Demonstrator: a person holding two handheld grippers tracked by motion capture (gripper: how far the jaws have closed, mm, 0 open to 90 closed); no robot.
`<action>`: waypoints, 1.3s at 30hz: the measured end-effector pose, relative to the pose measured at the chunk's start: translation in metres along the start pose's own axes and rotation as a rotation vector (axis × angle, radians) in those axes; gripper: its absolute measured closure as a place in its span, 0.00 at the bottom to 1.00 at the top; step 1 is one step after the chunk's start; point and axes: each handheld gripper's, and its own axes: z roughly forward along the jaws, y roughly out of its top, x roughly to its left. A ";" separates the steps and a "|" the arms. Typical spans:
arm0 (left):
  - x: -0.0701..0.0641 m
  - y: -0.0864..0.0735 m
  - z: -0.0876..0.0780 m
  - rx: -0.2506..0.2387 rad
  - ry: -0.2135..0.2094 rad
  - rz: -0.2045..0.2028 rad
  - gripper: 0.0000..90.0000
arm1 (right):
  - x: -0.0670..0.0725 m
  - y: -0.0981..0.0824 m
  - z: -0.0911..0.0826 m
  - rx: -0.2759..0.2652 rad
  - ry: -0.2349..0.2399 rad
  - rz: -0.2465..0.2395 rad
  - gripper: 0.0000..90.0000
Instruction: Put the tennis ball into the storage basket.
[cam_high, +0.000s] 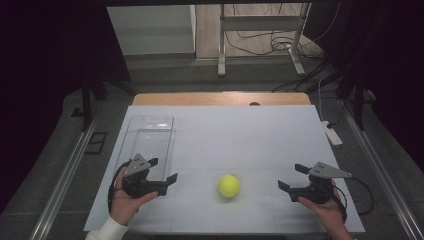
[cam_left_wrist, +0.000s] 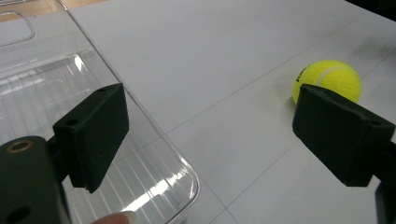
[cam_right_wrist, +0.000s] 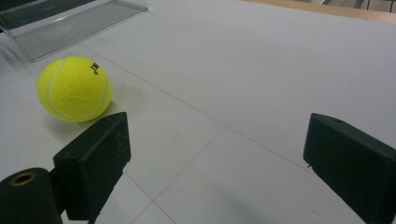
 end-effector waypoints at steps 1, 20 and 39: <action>0.000 0.001 0.000 0.004 -0.001 0.001 0.13 | 0.000 0.000 0.000 0.000 0.000 -0.001 0.09; -0.011 0.021 0.017 0.078 -0.030 0.038 0.14 | 0.001 0.000 0.001 0.009 -0.005 -0.002 0.09; -0.024 0.036 0.037 0.120 -0.076 0.070 0.14 | -0.001 -0.002 0.002 0.012 -0.002 -0.002 0.09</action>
